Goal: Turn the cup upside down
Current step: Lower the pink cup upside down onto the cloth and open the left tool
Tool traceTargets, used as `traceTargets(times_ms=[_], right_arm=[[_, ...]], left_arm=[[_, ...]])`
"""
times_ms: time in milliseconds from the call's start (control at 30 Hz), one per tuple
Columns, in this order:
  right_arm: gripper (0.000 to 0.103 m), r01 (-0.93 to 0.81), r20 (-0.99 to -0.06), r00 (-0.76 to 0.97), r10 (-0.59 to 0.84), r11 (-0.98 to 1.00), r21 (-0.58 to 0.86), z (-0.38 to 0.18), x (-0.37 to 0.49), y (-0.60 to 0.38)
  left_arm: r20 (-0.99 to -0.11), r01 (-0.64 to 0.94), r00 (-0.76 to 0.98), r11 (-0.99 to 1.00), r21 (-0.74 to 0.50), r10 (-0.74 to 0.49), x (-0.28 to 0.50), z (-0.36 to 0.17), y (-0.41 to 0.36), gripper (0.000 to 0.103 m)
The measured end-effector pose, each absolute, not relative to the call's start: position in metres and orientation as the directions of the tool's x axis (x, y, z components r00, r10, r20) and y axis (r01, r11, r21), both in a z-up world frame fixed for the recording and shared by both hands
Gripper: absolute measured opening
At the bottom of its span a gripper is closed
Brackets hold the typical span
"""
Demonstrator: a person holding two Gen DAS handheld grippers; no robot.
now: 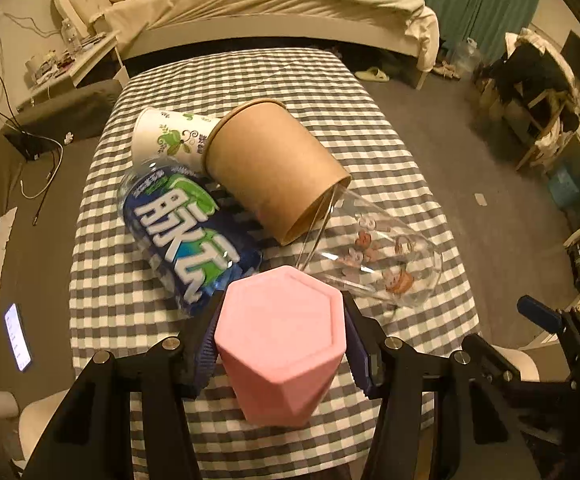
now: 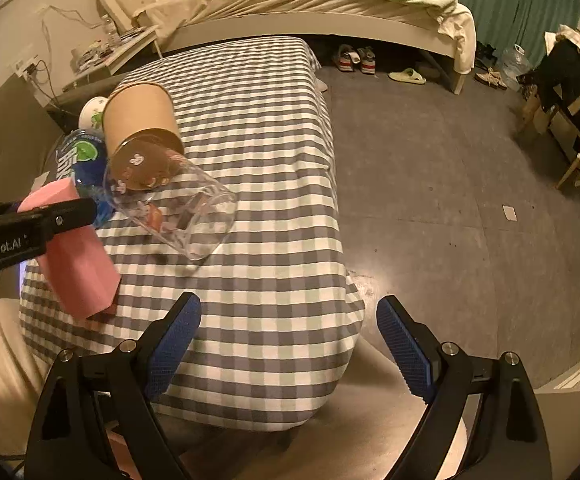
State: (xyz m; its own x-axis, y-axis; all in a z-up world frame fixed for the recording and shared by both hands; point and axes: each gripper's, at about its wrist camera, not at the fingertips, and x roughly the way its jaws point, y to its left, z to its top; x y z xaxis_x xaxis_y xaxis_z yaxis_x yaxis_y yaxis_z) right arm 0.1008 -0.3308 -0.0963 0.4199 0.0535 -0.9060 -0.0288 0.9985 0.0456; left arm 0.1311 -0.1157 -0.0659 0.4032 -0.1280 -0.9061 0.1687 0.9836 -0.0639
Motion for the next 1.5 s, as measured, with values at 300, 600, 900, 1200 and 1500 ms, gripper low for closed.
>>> traceTargets(times_ms=[300, 600, 900, 1200, 1500], right_arm=[[0.09, -0.036, -0.901, 0.432, 0.041, 0.999, 0.028, -0.087, 0.097, -0.325], [0.09, -0.041, -0.892, 0.451, 0.034, 0.999, 0.017, -0.073, 0.091, -0.319], [0.09, -0.03, -0.877, 0.48, 0.003, 0.999, -0.013, -0.047, 0.079, -0.317], [0.09, -0.049, -0.855, 0.518, -0.023, 0.997, -0.057, -0.019, 0.062, -0.302], [0.09, -0.083, -0.744, 0.667, 0.046, 0.996, -0.014, 0.03, 0.038, -0.281]], left_arm=[[-0.903, 0.185, 0.408, 0.981, -0.061, -0.133, 0.105, -0.079, -0.121, 0.056], [-0.879, 0.202, 0.457, 0.978, -0.05, -0.139, 0.101, -0.072, -0.12, 0.056], [-0.829, 0.224, 0.531, 0.973, -0.062, -0.175, 0.102, -0.04, -0.122, 0.056], [-0.774, 0.209, 0.599, 0.973, -0.099, -0.208, 0.089, -0.005, -0.101, 0.056], [-0.632, 0.167, 0.759, 0.985, -0.044, -0.157, 0.04, 0.051, -0.066, 0.056]])
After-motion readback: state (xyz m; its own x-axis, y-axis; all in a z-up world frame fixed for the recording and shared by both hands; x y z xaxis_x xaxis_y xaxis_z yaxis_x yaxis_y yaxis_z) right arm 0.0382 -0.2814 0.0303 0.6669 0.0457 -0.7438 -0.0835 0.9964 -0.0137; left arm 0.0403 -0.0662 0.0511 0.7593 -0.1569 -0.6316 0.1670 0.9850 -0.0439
